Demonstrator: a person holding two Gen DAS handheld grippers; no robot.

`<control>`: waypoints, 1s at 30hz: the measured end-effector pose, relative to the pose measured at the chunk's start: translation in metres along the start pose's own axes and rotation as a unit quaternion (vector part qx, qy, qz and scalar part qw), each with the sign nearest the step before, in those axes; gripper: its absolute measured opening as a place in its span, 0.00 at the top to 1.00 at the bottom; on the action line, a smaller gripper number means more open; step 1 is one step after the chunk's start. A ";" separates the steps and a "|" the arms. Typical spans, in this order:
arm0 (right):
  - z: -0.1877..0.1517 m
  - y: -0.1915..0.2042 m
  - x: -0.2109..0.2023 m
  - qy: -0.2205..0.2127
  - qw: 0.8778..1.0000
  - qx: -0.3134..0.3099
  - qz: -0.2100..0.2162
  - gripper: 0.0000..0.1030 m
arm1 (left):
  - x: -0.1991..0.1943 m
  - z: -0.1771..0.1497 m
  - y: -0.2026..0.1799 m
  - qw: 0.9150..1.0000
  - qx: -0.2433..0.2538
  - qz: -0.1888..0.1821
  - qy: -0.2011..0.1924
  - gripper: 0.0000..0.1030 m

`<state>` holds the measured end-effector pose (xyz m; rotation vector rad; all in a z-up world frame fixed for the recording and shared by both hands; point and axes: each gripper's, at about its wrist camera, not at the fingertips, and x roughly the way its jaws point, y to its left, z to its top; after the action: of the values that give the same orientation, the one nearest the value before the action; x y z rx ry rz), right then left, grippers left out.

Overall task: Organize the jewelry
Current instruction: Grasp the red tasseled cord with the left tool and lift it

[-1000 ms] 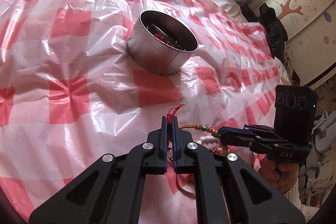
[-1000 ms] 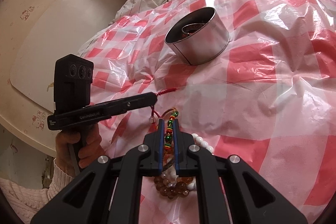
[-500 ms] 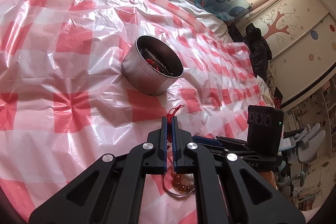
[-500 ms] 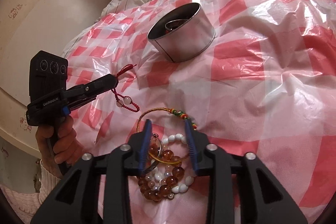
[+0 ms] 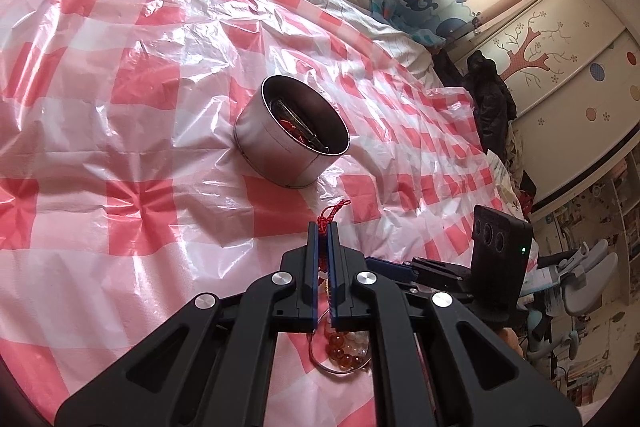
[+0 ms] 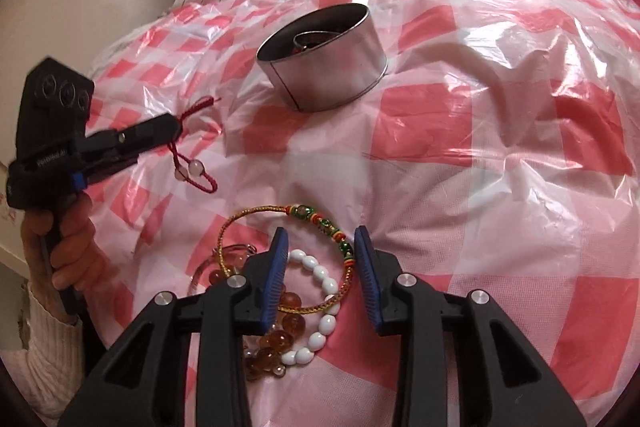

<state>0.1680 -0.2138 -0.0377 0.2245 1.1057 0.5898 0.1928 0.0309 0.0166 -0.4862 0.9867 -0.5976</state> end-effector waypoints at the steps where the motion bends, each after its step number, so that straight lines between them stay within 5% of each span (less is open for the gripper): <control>1: 0.000 0.000 0.000 -0.002 1.000 -0.002 -0.006 0.74 | 0.000 0.000 0.000 1.000 0.000 0.001 -0.001 0.97; 2: 0.000 -0.002 0.000 -0.003 1.000 0.004 -0.005 0.92 | 0.000 0.000 0.000 1.000 -0.001 0.001 -0.001 0.97; 3: -0.001 -0.005 0.000 -0.003 1.000 0.011 0.003 0.93 | 0.000 0.001 0.000 1.000 -0.001 0.001 -0.001 0.97; 17: 0.007 -0.009 -0.051 -0.134 0.986 0.034 0.090 0.94 | -0.002 0.003 -0.003 1.000 0.005 -0.001 -0.016 0.97; 22: 0.014 -0.010 -0.069 -0.186 0.976 0.036 0.109 0.94 | -0.006 0.008 -0.023 0.998 0.053 0.030 -0.036 0.97; 30: 0.027 -0.014 -0.077 -0.205 0.969 0.041 0.127 0.94 | -0.007 0.015 -0.051 0.990 0.108 0.074 -0.055 0.97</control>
<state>0.1725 -0.2649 0.0270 0.5425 0.7030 0.6889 0.1908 -0.0011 0.0598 -0.2491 0.8338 -0.5316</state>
